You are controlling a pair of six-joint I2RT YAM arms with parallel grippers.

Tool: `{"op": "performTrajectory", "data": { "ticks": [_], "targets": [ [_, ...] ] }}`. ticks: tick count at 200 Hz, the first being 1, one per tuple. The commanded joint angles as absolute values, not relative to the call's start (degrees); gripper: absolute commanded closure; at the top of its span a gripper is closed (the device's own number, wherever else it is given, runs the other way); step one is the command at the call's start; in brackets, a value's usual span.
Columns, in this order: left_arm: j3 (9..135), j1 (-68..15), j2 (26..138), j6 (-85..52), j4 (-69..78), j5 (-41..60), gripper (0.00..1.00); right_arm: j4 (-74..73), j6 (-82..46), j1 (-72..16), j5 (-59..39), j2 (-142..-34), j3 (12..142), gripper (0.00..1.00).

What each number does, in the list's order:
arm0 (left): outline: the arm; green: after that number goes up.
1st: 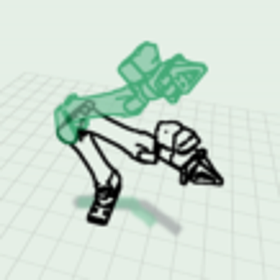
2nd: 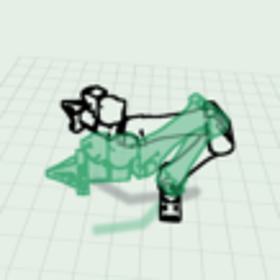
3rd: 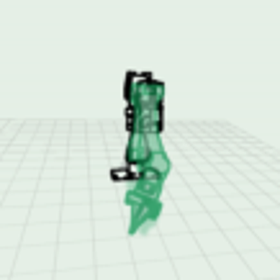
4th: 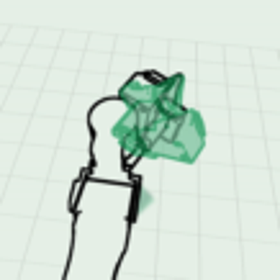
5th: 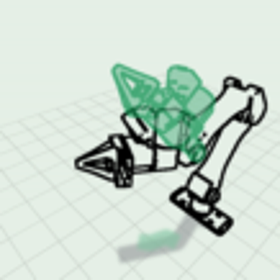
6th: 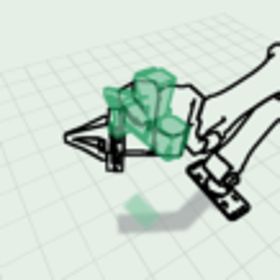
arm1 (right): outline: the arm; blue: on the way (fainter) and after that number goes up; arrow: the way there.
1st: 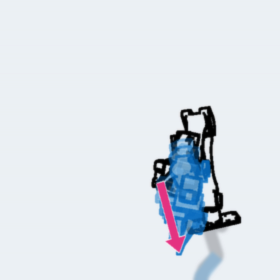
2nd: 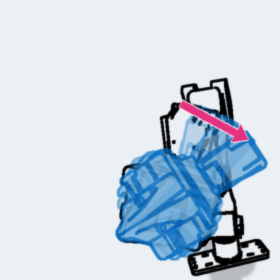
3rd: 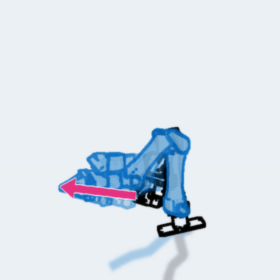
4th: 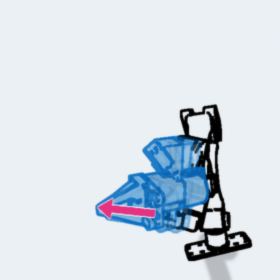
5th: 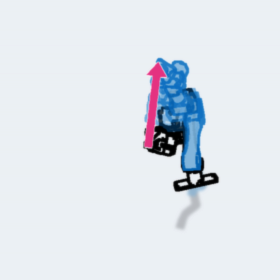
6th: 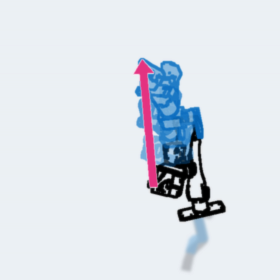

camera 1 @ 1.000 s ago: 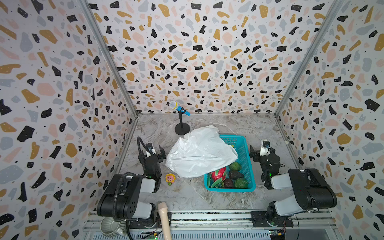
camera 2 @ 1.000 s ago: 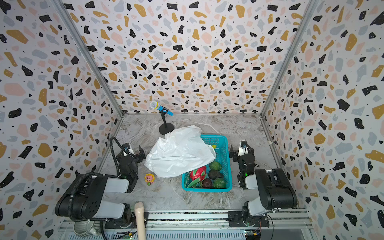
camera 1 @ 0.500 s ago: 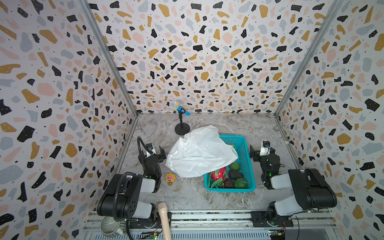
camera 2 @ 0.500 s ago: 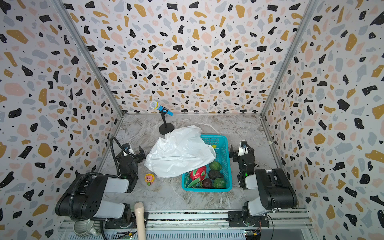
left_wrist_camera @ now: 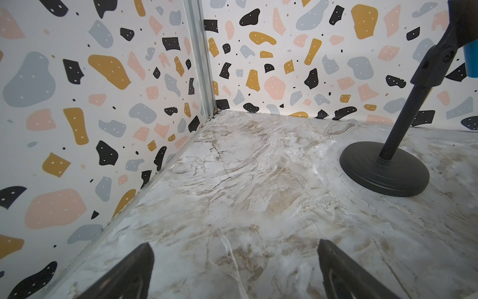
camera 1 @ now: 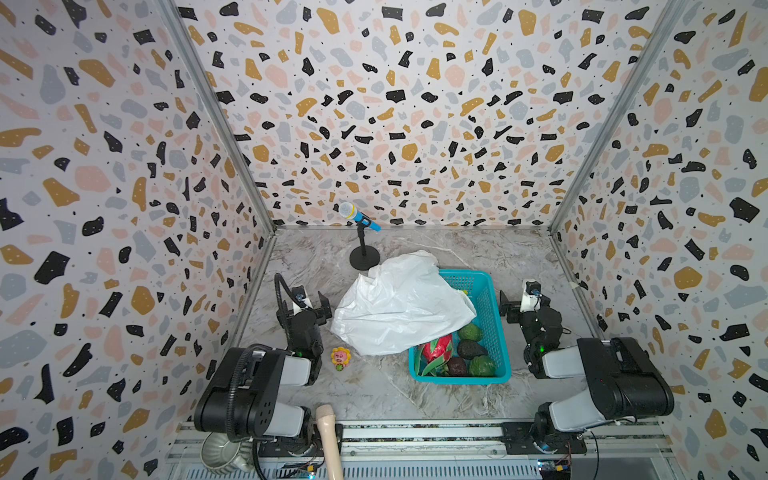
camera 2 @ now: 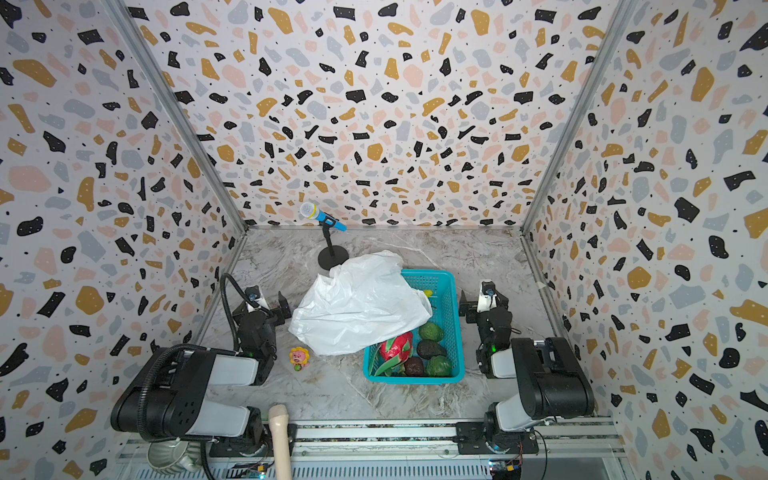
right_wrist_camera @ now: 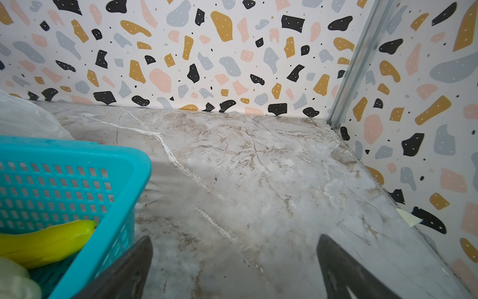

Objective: Place the fruits into the plastic bag
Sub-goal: 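Move the left gripper toward the white bag while the right nears the basket, then grasp the white bag's edge with the left gripper and lift it open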

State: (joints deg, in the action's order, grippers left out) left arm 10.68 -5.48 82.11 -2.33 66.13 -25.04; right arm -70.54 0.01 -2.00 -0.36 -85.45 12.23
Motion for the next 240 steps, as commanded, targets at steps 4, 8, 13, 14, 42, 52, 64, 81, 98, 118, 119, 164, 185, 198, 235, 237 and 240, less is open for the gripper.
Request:
{"op": "performTrajectory", "data": {
  "ticks": [4,8,13,14,42,52,64,81,98,118,119,164,185,198,235,237,240],
  "targets": [
    [10.8,-5.4,82.4,-1.9,69.5,-26.2,0.01,-71.2,-1.3,-0.2,-4.9,-85.0,11.7,0.01],
    [10.8,-5.4,82.4,-1.9,69.5,-26.2,0.01,-71.1,-1.3,-0.3,-4.8,-85.0,11.7,0.01],
    [10.8,-5.4,82.3,-1.9,69.6,-26.1,0.01,-70.7,-1.2,-0.3,-4.7,-84.9,11.8,0.01],
    [10.8,-5.4,82.3,-1.9,69.6,-26.1,0.01,-70.7,-1.2,-0.3,-4.6,-84.9,11.9,0.01],
    [10.3,-5.3,81.4,-2.2,69.8,-24.9,0.01,-70.8,-0.7,-1.3,-3.4,-84.6,11.9,0.01],
    [12.0,-5.4,79.6,-4.3,66.8,-26.5,0.01,-65.0,-1.3,-1.3,-1.5,-82.6,14.4,0.0],
    [25.6,-4.7,77.4,-9.6,36.6,-29.7,0.01,-51.8,-3.2,-1.2,2.2,-79.4,20.3,0.02],
    [37.6,-4.7,80.5,-8.3,21.5,-36.2,0.01,-35.7,-11.0,-1.3,9.9,-76.6,28.1,0.08],
    [38.8,-4.3,77.1,-16.2,20.9,-42.5,0.01,-31.0,-18.3,-2.7,15.0,-72.8,29.5,0.11],
    [45.8,-6.4,74.2,-25.3,6.8,-43.2,0.01,-22.3,-24.6,-6.9,18.2,-67.8,32.4,0.12],
    [46.3,-6.7,74.2,-25.7,6.0,-43.4,0.01,-21.9,-24.7,-7.1,18.1,-67.5,32.6,0.12],
    [56.9,-25.9,71.8,-32.7,-11.7,-36.0,0.0,-6.6,-24.0,-17.4,-4.5,-62.7,41.8,0.12],
    [58.9,-31.5,73.9,-34.4,-13.9,-23.7,0.0,0.2,-22.3,-22.9,-15.5,-62.5,44.3,0.13],
    [60.7,-33.6,75.9,-34.6,-15.6,-19.0,0.0,2.7,-21.6,-25.5,-19.7,-62.7,44.5,0.13],
    [67.7,-37.3,79.8,-33.0,-20.1,-13.7,0.0,4.3,-23.1,-27.5,-22.3,-64.0,42.3,0.2],
    [68.0,-37.5,79.9,-33.0,-20.4,-13.6,0.0,4.1,-23.1,-27.4,-22.2,-64.0,42.1,0.21],
    [68.6,-37.7,80.2,-32.7,-20.7,-13.4,0.0,3.8,-23.1,-27.5,-22.1,-64.2,41.8,0.24]
  ]
}}
